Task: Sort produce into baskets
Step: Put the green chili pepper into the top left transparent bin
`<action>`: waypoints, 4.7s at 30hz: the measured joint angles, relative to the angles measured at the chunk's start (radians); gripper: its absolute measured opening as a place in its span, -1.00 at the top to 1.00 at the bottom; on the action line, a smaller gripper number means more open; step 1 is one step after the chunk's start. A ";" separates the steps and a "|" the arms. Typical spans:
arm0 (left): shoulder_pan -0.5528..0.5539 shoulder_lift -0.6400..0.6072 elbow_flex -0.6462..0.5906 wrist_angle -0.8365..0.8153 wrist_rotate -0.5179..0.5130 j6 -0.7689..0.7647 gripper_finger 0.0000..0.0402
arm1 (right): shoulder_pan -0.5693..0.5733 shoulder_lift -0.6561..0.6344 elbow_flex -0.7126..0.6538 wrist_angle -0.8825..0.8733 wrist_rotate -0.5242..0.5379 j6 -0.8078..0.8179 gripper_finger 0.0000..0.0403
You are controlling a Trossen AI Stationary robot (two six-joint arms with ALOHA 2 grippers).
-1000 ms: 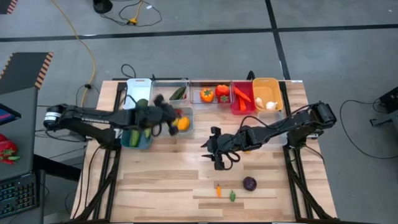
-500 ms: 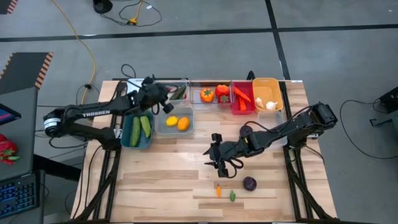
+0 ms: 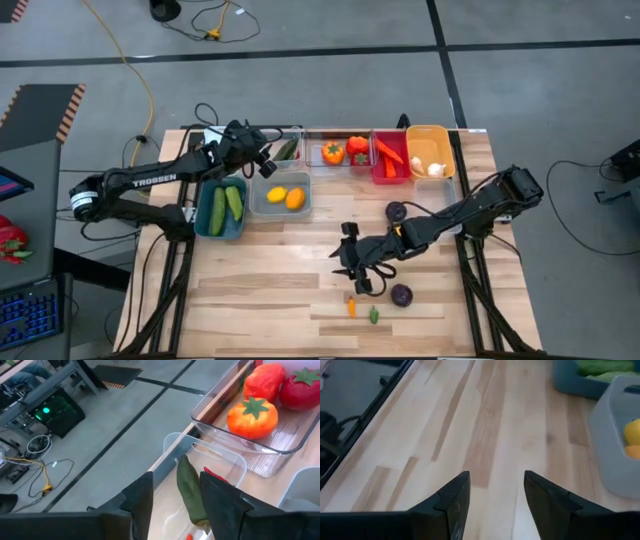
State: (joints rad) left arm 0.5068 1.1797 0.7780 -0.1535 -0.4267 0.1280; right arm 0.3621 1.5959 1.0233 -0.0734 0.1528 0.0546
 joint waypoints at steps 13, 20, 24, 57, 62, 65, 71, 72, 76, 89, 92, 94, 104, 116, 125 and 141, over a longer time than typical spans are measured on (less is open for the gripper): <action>-0.001 0.000 0.000 0.001 0.007 -0.001 0.21 | 0.170 0.000 0.000 -0.284 -0.232 0.258 -0.06; -0.001 0.000 0.000 0.001 0.007 -0.033 0.21 | 0.259 0.003 0.000 -0.306 -0.231 0.252 -0.06; -0.002 0.000 0.000 0.001 0.007 -0.039 0.21 | 0.285 0.038 0.000 -0.308 -0.230 0.252 -0.06; -0.002 0.000 0.001 0.002 0.031 -0.038 0.21 | 0.288 0.240 0.002 -0.224 -0.199 0.155 0.47; -0.004 0.000 0.001 0.018 0.083 -0.013 0.21 | 0.268 0.237 0.002 -0.229 -0.206 0.158 0.55; -0.021 -0.001 0.001 0.046 0.155 0.016 0.21 | 0.245 0.236 0.025 -0.276 -0.208 0.157 0.55; -0.096 -0.002 0.001 0.159 0.318 0.043 0.21 | 0.165 0.224 0.137 -0.459 -0.189 0.058 0.55; -0.114 -0.002 0.001 0.178 0.341 0.058 0.21 | 0.149 0.224 0.155 -0.492 -0.173 0.040 0.55; -0.202 -0.002 0.001 0.232 0.378 0.102 0.21 | 0.081 0.223 0.221 -0.549 -0.086 -0.025 0.56; -0.499 -0.003 0.001 0.230 0.364 0.097 0.21 | -0.134 0.222 0.300 -0.517 0.079 -0.037 0.56; -0.552 -0.003 0.001 0.215 0.329 0.087 0.21 | -0.167 0.222 0.300 -0.455 0.080 -0.037 0.56; -0.583 -0.003 0.001 0.202 0.302 0.085 0.21 | -0.183 0.222 0.300 -0.407 0.080 -0.037 0.56; -0.647 -0.003 0.001 0.101 0.256 -0.025 0.21 | -0.215 0.222 0.300 -0.108 0.079 -0.036 0.56; -0.657 -0.003 0.001 0.045 0.256 -0.130 0.21 | -0.227 0.222 0.300 -0.043 0.079 0.008 0.56; -0.657 -0.003 0.001 0.015 0.220 -0.144 0.21 | -0.235 0.222 0.300 0.009 0.080 0.024 0.56; -0.657 -0.003 0.001 -0.015 0.199 -0.142 0.50 | -0.234 0.222 0.300 0.030 0.080 0.024 0.56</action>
State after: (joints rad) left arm -0.1505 1.1770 0.7791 -0.1688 -0.2281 -0.0136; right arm 0.1280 1.8175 1.3231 -0.0433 0.2325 0.0788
